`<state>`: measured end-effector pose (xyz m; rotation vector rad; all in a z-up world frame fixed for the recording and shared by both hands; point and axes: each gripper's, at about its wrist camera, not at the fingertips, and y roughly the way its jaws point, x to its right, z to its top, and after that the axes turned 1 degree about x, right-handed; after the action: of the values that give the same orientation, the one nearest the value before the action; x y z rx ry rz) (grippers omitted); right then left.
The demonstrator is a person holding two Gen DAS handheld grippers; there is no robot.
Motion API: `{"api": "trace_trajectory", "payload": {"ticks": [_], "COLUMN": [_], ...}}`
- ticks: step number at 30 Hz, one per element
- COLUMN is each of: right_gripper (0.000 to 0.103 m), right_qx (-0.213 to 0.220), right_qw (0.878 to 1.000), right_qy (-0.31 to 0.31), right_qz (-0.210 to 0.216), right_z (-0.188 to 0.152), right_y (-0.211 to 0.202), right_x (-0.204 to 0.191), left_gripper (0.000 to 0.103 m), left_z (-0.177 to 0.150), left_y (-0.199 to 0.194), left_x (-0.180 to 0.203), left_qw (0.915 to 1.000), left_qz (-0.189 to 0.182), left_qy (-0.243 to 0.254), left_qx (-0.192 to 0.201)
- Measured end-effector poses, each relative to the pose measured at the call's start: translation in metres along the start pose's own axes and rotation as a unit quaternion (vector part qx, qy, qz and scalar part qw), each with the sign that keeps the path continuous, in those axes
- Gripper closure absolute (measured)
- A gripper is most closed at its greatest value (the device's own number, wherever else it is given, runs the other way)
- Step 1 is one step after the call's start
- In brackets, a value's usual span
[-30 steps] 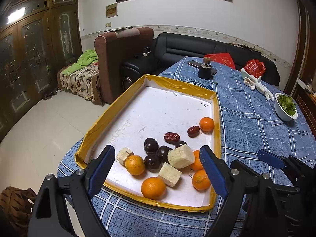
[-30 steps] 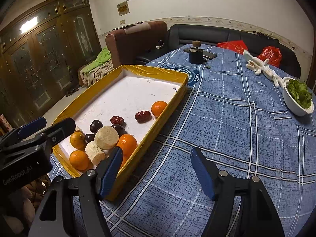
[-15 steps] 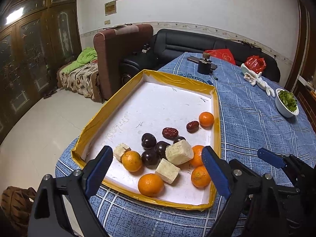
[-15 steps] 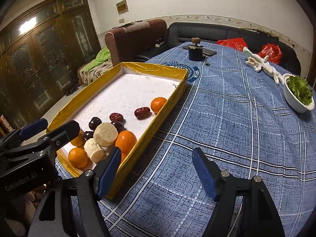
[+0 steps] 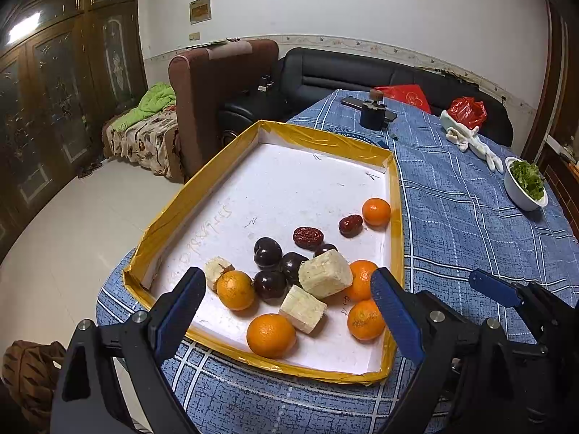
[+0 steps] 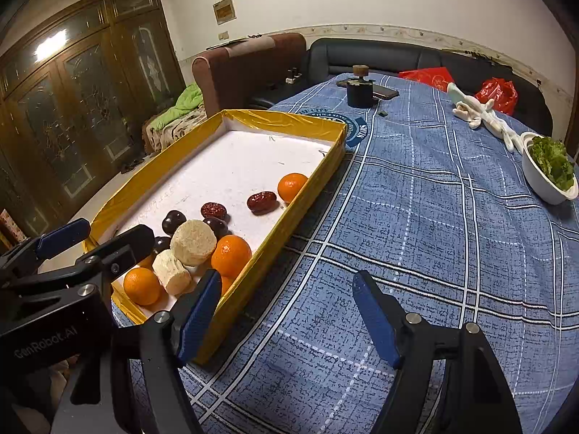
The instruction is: Organize fruits
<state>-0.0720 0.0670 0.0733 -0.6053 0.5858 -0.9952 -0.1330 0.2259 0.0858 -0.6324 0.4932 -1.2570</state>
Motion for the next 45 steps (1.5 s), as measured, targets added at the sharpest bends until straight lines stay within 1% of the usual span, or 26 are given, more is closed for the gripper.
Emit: {"api": "trace_trajectory", "payload": {"ticks": [21, 29, 38, 42, 45], "right_gripper": [0.022, 0.021, 0.02, 0.02, 0.02], "right_qx": [-0.001, 0.0, 0.0, 0.004, 0.01], "right_qw": [1.0, 1.0, 1.0, 1.0, 1.0], "right_qy": [-0.004, -0.004, -0.006, -0.008, -0.008], "right_qz": [0.0, 0.0, -0.001, -0.004, -0.007], "right_z": [-0.003, -0.003, -0.004, -0.006, -0.007], "right_y": [0.001, 0.001, 0.002, 0.001, -0.003], "right_x": [-0.004, -0.004, -0.004, -0.004, -0.004], "left_gripper": [0.011, 0.011, 0.011, 0.011, 0.011], "left_z": [-0.003, -0.005, -0.005, -0.005, -0.005], "left_y": [0.004, 0.009, 0.009, 0.006, -0.005], "left_x": [0.0, -0.001, -0.001, -0.002, -0.005], "left_qw": [0.9999, 0.9997, 0.9997, 0.9998, 0.9996], "left_qz": [-0.007, -0.016, -0.016, -0.013, -0.004], "left_qy": [-0.001, -0.007, -0.007, -0.011, -0.018], "left_qx": [-0.009, -0.017, -0.017, -0.008, 0.022]}}
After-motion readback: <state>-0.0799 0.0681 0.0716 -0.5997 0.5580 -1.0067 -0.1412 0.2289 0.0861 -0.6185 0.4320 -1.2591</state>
